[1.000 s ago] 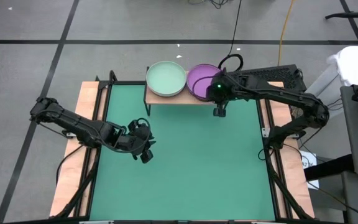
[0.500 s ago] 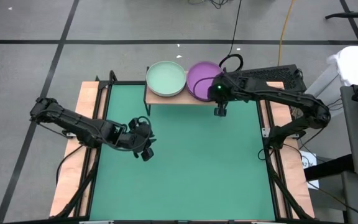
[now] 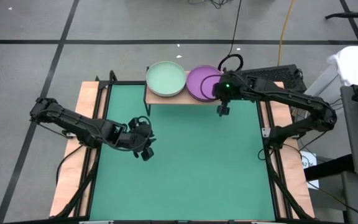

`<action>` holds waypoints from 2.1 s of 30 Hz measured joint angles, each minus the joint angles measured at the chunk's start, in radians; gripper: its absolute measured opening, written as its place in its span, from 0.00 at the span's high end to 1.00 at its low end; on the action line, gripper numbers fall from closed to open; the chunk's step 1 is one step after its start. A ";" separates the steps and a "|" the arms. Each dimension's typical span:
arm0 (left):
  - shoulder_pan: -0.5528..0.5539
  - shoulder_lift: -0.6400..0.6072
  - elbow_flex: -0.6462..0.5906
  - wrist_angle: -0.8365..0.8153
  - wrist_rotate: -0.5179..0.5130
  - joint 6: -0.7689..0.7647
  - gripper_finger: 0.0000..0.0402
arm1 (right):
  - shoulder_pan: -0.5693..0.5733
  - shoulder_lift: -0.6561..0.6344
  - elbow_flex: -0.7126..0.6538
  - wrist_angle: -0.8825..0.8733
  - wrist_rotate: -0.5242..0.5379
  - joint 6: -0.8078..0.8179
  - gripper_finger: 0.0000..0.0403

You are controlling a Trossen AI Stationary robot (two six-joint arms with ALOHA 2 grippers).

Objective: Place and stack plates onto a shelf
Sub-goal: Return to Home Position

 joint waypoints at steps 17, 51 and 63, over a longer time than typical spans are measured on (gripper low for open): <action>0.079 -0.104 0.001 0.312 0.071 0.244 0.82 | 0.038 -0.206 0.000 0.037 -0.132 0.179 1.00; 0.123 -0.328 -0.048 0.431 0.185 0.549 0.99 | 0.082 -0.648 -0.576 0.742 -0.475 0.357 1.00; 0.136 -0.622 -0.625 0.975 0.235 0.396 0.99 | 0.089 -0.681 -0.719 0.768 -0.384 0.314 1.00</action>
